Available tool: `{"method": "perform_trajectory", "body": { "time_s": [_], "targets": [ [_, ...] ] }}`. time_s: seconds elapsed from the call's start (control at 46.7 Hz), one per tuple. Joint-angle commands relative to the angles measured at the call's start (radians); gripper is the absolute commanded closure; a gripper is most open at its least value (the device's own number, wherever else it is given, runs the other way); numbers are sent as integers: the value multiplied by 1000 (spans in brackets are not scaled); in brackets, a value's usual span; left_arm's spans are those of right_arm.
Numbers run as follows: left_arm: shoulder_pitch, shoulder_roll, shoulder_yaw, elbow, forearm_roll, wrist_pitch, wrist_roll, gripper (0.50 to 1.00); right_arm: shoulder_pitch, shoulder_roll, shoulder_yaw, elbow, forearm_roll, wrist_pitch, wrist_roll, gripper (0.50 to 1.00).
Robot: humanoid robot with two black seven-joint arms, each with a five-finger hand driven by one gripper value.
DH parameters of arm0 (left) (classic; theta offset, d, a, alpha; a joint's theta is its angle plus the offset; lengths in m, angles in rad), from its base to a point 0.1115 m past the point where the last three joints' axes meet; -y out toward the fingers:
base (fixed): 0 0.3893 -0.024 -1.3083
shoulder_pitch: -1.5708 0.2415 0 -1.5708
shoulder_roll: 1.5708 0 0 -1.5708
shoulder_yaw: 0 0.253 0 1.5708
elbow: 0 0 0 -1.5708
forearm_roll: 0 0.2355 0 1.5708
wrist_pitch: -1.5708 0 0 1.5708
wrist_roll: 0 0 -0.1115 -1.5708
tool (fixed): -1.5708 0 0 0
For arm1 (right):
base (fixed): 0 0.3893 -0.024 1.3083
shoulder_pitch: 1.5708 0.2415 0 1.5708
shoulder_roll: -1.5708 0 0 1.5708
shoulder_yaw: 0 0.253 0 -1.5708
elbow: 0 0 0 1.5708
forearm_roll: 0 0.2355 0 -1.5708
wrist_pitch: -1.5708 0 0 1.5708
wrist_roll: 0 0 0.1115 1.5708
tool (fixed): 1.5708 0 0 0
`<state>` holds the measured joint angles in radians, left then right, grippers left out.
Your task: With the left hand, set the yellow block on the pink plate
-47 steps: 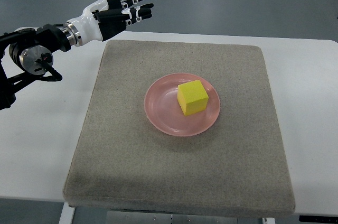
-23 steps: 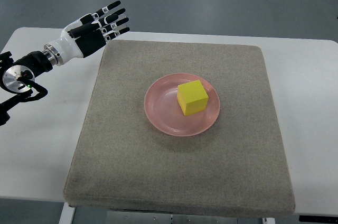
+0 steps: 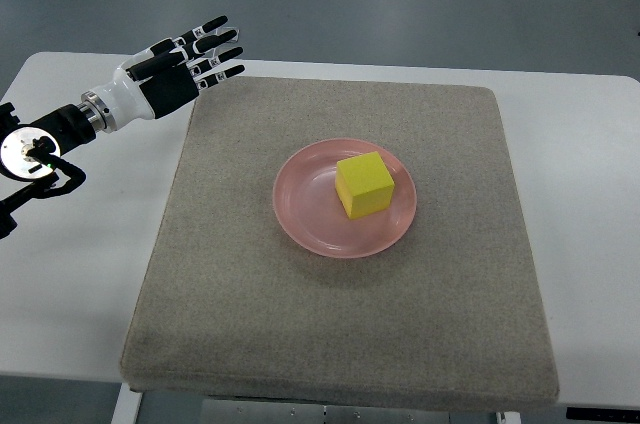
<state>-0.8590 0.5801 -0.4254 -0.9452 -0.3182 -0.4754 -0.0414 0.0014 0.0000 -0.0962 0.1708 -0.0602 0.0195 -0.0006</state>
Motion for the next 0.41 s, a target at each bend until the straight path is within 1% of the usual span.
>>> {"method": "perform_trajectory", "body": {
  "time_s": [0.0, 0.386],
  "targets": [
    [6, 3, 0, 2, 1, 3, 0, 500, -1, 0, 0, 3, -1, -1, 1, 576],
    [21, 9, 0, 8, 2, 1, -2, 500, -11, 0, -3, 4, -3, -1, -1, 576]
  ]
}}
